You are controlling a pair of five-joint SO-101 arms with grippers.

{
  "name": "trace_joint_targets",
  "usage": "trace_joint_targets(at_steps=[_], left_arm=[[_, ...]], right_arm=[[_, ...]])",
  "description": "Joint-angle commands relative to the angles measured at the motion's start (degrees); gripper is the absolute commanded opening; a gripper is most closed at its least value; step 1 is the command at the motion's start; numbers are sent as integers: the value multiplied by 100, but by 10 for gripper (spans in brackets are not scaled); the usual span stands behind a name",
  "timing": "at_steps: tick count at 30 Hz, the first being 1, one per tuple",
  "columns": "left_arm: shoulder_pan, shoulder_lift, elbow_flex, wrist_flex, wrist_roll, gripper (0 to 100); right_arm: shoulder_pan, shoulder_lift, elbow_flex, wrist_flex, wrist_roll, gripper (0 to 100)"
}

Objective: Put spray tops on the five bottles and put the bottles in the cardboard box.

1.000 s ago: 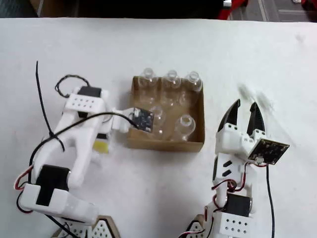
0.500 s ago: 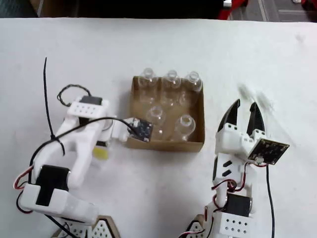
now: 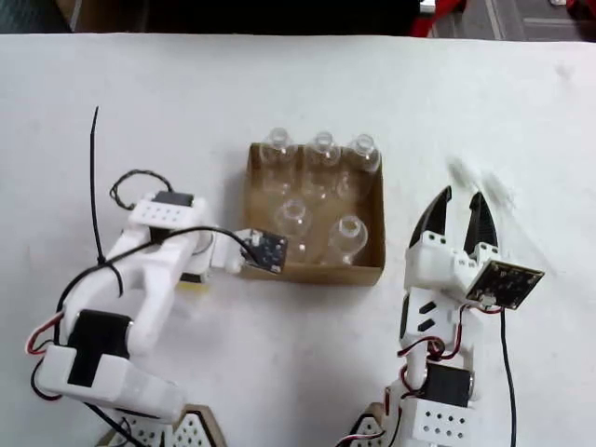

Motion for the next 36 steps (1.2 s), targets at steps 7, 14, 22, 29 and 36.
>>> trace_joint_targets(at_steps=[7,14,22,29,36], left_arm=[[312,-391,-976,1090,70,20],[382,-391,-2479,2066,993,20],[382,-391,-4299,3209,2233,20],[391,-391,-6295,3974,3560,20],[602,-664,-7323,3965,5987,20]], right_arm=[[-57,-4,44,13,62,134],[-57,-4,44,13,62,134],[-57,-4,44,13,62,134],[-57,-4,44,13,62,134],[-57,-4,44,22,62,134]])
